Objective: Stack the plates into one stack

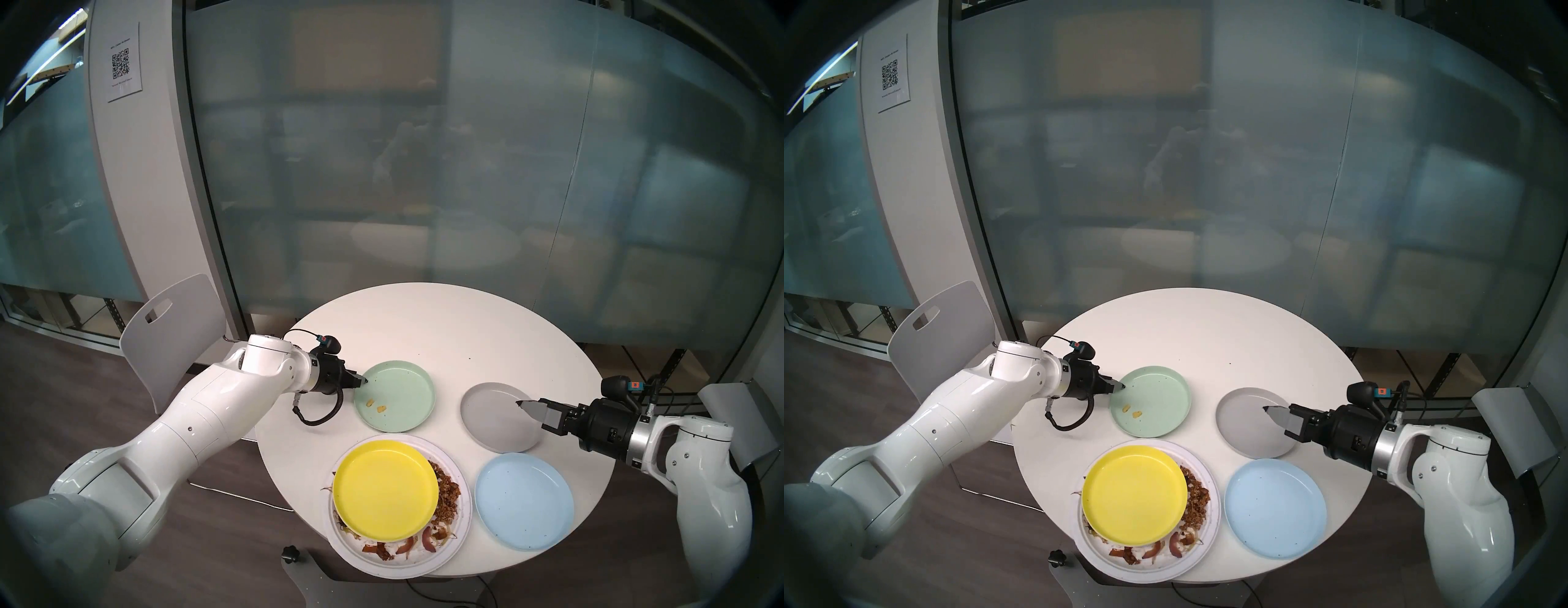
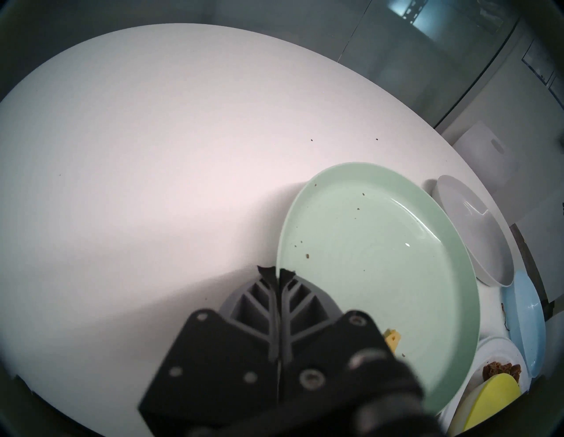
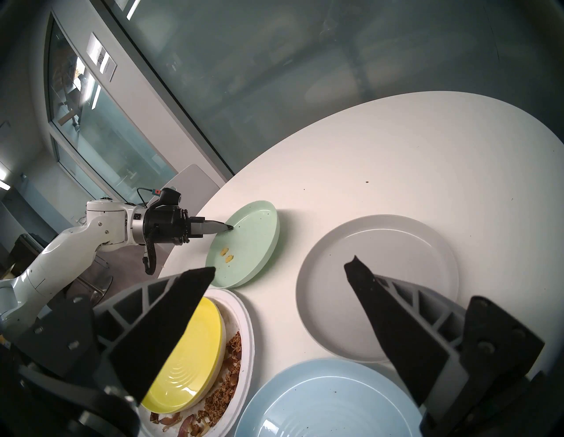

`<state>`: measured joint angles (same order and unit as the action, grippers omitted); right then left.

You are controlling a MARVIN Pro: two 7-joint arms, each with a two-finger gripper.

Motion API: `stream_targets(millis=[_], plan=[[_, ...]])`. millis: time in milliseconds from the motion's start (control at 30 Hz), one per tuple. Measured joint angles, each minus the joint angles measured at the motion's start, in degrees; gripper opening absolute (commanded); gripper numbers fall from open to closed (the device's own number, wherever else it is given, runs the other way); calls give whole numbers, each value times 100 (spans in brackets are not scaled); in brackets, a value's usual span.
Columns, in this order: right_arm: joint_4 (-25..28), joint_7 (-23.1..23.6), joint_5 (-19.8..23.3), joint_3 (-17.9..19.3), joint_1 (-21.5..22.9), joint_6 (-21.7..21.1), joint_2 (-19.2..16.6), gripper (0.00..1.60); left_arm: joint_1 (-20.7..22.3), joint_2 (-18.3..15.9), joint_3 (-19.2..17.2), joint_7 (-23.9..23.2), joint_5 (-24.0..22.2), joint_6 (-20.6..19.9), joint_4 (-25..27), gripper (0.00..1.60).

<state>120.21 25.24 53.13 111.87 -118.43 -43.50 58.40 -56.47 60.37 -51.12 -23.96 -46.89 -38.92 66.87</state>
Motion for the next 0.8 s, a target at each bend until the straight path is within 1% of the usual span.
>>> stream_targets(millis=[267,533,600,800], plan=[[0,0,0,0,0,0,0,160,98,-139,-102,-419,-193,-316,165,0],[0,0,0,0,0,0,0,160,126,-373,-234,-724,-320,-480,250,0],[0,0,0,0,0,0,0,160,118,-449,-251,-825,-344,-503,317,0],[0,0,0,0,0,0,0,160,-61,-784,-271,-1159,-378,-518,797,0]])
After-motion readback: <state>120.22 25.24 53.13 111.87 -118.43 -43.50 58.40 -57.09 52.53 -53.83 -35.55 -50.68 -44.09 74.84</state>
